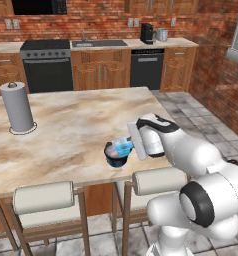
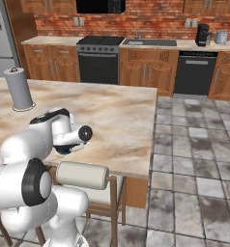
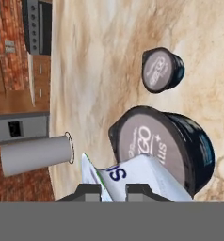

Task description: Stack the yogurt containers by placing the smaller containers on top of the larger containers.

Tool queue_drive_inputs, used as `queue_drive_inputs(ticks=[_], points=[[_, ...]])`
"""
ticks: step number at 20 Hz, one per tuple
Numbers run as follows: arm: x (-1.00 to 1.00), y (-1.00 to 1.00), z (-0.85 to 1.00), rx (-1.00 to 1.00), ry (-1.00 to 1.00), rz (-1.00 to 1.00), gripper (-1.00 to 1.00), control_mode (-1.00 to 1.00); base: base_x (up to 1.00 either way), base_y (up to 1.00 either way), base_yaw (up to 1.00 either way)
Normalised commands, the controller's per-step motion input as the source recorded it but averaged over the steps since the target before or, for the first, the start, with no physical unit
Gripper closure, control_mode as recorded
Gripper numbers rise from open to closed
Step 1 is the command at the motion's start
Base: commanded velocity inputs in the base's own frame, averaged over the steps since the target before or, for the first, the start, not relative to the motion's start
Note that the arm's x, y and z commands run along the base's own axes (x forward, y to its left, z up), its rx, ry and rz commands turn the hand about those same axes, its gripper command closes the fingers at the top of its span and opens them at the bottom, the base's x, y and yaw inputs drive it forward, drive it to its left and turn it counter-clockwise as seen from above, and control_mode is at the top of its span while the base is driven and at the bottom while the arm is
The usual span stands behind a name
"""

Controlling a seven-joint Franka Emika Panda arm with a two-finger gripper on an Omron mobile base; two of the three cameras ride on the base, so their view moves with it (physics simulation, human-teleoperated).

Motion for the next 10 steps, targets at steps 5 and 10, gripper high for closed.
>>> queue_drive_inputs(ticks=[5, 10], points=[[0.12, 0.09, -0.05, 0.03, 0.00, 0.00, 1.00, -1.00, 0.00, 0.00, 0.00], [0.13, 0.10, -0.05, 0.03, 0.00, 0.00, 1.00, -1.00, 0.00, 0.00, 0.00]])
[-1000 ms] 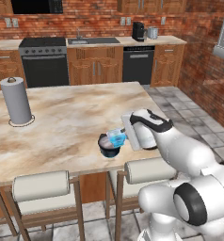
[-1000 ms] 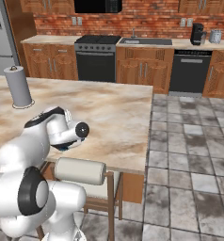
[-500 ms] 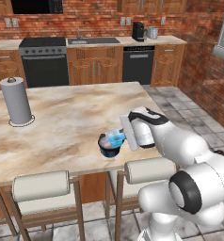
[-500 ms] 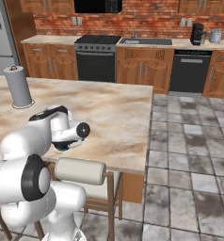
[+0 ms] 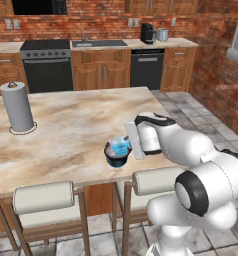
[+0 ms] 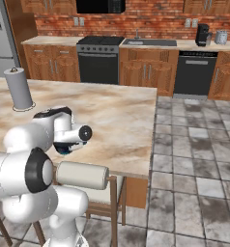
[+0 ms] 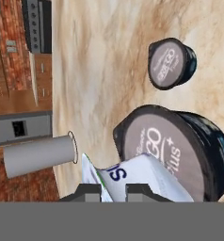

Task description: Stack the yogurt containers by placing the smaller containers on top of the larger containers.

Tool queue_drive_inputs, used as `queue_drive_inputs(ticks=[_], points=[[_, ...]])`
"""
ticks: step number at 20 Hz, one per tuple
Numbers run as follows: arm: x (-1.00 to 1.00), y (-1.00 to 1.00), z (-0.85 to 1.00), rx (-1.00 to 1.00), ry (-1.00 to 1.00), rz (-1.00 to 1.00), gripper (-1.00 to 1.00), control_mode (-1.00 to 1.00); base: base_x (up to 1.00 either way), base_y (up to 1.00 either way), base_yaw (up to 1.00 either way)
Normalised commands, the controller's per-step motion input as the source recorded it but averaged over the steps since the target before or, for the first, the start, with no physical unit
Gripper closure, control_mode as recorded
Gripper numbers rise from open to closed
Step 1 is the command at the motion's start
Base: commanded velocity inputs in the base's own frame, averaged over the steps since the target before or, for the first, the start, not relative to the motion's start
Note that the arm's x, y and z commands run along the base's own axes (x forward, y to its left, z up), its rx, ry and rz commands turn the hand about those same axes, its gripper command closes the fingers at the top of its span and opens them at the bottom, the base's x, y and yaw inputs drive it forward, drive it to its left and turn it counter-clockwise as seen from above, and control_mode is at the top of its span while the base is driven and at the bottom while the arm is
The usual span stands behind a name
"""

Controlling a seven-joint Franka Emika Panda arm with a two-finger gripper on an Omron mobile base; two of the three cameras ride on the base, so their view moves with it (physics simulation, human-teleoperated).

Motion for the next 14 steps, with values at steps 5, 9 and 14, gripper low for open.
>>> queue_drive_inputs(ticks=[5, 9, 14], points=[[0.13, 0.06, -0.10, 0.01, 0.00, 0.00, 1.00, -1.00, 0.00, 0.00, 0.00], [0.12, 0.00, -0.13, 0.00, 0.00, 0.00, 1.00, -1.00, 0.00, 0.00, 0.00], [0.11, 0.00, -0.10, 0.00, 0.00, 0.00, 1.00, -1.00, 0.00, 0.00, 0.00]])
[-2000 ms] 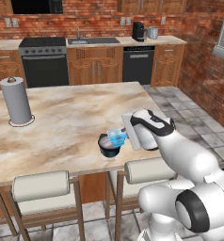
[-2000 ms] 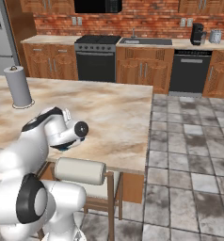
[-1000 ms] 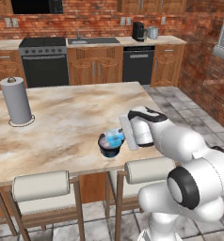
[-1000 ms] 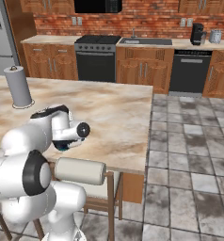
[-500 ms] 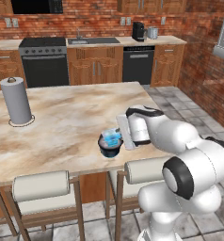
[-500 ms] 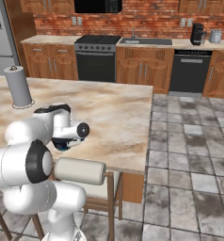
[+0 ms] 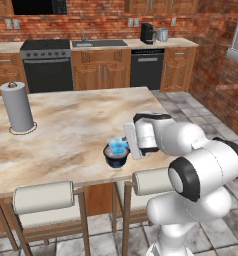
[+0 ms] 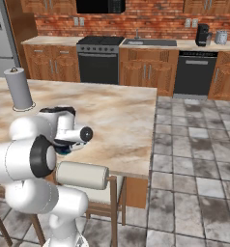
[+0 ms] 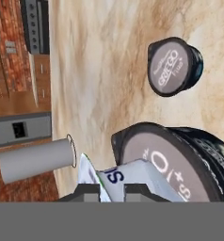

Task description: Stack the yogurt containers by placing the smaller containers on top of the larger containers.

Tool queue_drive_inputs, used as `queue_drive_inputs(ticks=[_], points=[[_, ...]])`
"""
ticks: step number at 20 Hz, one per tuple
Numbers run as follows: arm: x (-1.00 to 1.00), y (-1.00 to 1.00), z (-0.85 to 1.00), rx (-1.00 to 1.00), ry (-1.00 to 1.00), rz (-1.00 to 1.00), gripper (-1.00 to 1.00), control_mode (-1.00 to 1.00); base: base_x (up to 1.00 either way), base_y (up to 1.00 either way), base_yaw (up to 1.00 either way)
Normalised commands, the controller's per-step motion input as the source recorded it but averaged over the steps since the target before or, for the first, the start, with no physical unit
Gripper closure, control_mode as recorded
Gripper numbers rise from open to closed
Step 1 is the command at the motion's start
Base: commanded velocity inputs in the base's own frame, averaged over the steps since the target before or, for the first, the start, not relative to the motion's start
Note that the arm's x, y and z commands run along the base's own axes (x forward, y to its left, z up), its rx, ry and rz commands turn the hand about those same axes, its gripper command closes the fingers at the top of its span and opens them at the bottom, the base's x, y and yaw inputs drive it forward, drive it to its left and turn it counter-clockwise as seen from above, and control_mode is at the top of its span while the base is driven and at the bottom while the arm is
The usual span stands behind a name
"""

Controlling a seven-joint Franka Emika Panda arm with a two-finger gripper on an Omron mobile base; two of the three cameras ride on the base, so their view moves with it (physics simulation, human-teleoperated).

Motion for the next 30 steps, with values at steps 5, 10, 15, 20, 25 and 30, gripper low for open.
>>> queue_drive_inputs(ticks=[5, 10, 15, 20, 25, 30], points=[[0.12, 0.00, -0.09, 0.00, 0.00, 0.00, 1.00, -1.00, 0.00, 0.00, 0.00], [0.10, 0.00, -0.07, 0.00, 0.00, 0.00, 1.00, -1.00, 0.00, 0.00, 0.00], [0.02, 0.00, 0.00, 0.00, -0.01, 0.00, 1.00, -1.00, 0.00, 0.00, 0.00], [0.00, 0.00, 0.00, 0.00, -0.07, 0.00, 1.00, -1.00, 0.00, 0.00, 0.00], [0.00, 0.00, 0.00, 0.00, -0.09, 0.00, 1.00, -1.00, 0.00, 0.00, 0.00], [-0.02, 0.01, 0.00, 0.00, -0.12, 0.00, 1.00, -1.00, 0.00, 0.00, 0.00]])
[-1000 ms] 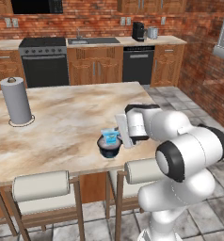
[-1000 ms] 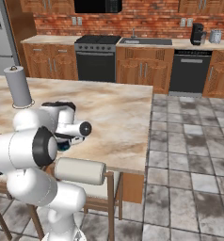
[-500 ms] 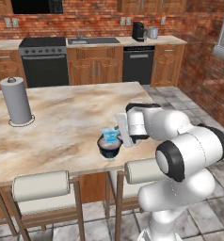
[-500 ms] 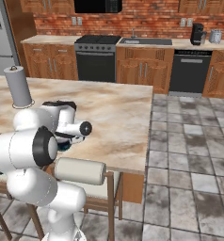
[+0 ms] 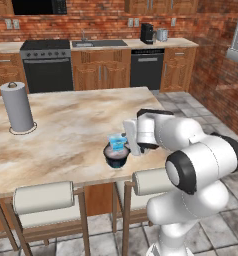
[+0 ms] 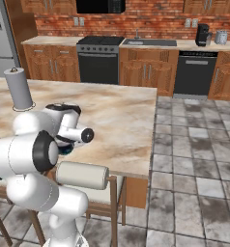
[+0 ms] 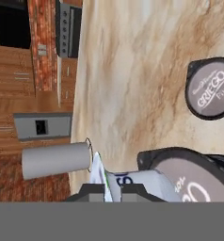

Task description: Stack the yogurt containers by placing the smaller containers on top of the larger containers.

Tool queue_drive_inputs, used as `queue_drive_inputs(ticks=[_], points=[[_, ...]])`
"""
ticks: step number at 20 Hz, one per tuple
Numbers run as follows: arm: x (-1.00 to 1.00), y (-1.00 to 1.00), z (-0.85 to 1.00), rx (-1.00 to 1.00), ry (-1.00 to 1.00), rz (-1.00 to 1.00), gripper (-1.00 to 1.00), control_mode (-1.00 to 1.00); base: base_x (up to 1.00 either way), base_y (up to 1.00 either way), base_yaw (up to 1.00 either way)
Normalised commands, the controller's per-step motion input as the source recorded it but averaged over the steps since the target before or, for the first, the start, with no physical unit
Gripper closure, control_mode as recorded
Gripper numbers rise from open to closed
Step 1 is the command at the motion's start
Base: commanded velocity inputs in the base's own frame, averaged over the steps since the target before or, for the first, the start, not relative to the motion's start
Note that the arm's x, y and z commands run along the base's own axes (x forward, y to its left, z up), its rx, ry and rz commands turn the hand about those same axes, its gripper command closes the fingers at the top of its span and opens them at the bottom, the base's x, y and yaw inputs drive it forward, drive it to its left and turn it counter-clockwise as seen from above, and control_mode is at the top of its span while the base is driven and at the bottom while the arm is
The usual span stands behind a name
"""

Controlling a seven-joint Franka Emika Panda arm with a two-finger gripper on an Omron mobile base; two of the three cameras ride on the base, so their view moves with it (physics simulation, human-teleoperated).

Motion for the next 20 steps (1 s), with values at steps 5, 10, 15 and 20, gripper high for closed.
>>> queue_drive_inputs(ticks=[5, 10, 15, 20], points=[[-0.04, 0.05, -0.05, 0.00, -0.12, 0.00, 1.00, -1.00, 0.00, 0.00, 0.00], [-0.11, 0.06, -0.12, 0.00, -0.06, 0.00, 1.00, -1.00, 0.00, 0.00, 0.00], [-0.14, 0.02, -0.11, 0.00, -0.01, 0.00, 1.00, -1.00, 0.00, 0.00, 0.00], [-0.15, 0.00, -0.05, -0.01, 0.00, 0.00, 1.00, -1.00, 0.00, 0.00, 0.00]])
